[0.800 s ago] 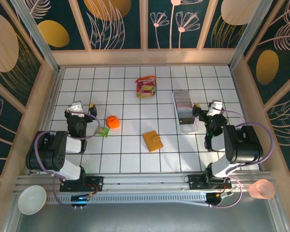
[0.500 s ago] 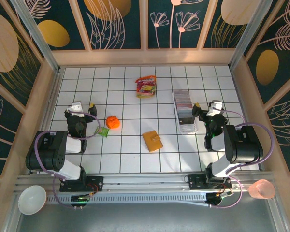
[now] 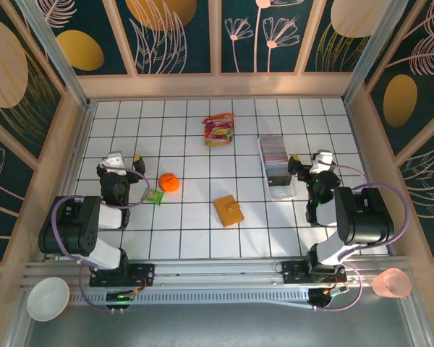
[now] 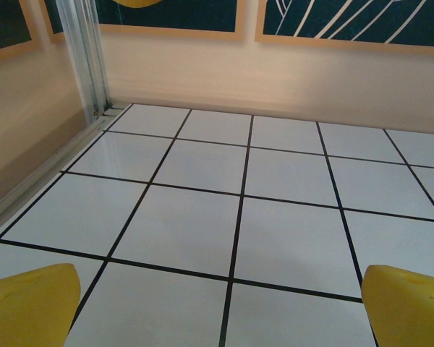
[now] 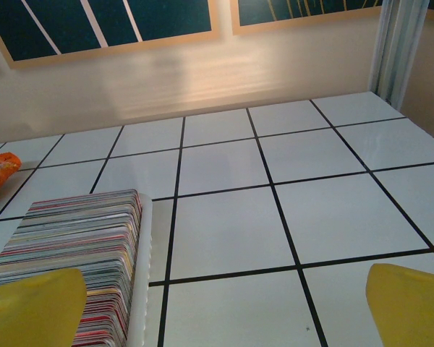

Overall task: Put the credit cards into the card holder
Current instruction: Pick up the card holder from the bottom-center of the table.

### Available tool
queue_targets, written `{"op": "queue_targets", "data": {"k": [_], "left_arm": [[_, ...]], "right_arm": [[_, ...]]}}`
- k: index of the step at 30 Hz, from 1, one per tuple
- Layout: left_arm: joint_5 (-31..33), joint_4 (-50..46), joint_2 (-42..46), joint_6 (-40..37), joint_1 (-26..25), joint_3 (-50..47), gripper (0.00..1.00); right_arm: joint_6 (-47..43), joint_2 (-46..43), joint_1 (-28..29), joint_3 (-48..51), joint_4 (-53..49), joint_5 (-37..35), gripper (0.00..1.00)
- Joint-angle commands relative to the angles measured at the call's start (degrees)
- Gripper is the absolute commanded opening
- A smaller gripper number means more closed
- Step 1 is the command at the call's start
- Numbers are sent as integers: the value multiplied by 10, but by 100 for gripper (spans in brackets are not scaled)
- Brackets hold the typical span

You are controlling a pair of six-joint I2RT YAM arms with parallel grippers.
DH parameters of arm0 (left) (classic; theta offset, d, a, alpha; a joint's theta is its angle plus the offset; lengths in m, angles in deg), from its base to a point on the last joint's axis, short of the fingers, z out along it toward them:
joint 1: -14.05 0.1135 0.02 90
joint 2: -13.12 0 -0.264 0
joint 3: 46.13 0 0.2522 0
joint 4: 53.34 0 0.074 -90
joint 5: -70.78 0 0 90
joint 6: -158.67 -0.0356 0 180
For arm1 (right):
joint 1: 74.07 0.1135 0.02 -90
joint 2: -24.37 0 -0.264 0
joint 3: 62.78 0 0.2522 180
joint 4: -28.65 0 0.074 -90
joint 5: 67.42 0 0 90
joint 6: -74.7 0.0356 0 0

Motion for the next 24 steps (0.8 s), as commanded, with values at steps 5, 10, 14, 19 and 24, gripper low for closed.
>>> {"op": "queue_targets", "data": {"k": [5,10,14,19,24], "left_arm": [[-6,25,2,-6,4,8,99],[-23,16,16,-12,4,7,99],[-6,-136,123,9,3,35,99],[57,-350,280,279,4,76,99],[-11,-374,390,420,4,28,99]], "right_arm": [[4,2,-5,-7,12,4,99],[0,-13,-3,5,25,10,99],[-12,-150,17,34,-33,-28,99],[149,-390,25,-79,-459,-105,99],[284,-456,2,-167,-736,-175,97]]}}
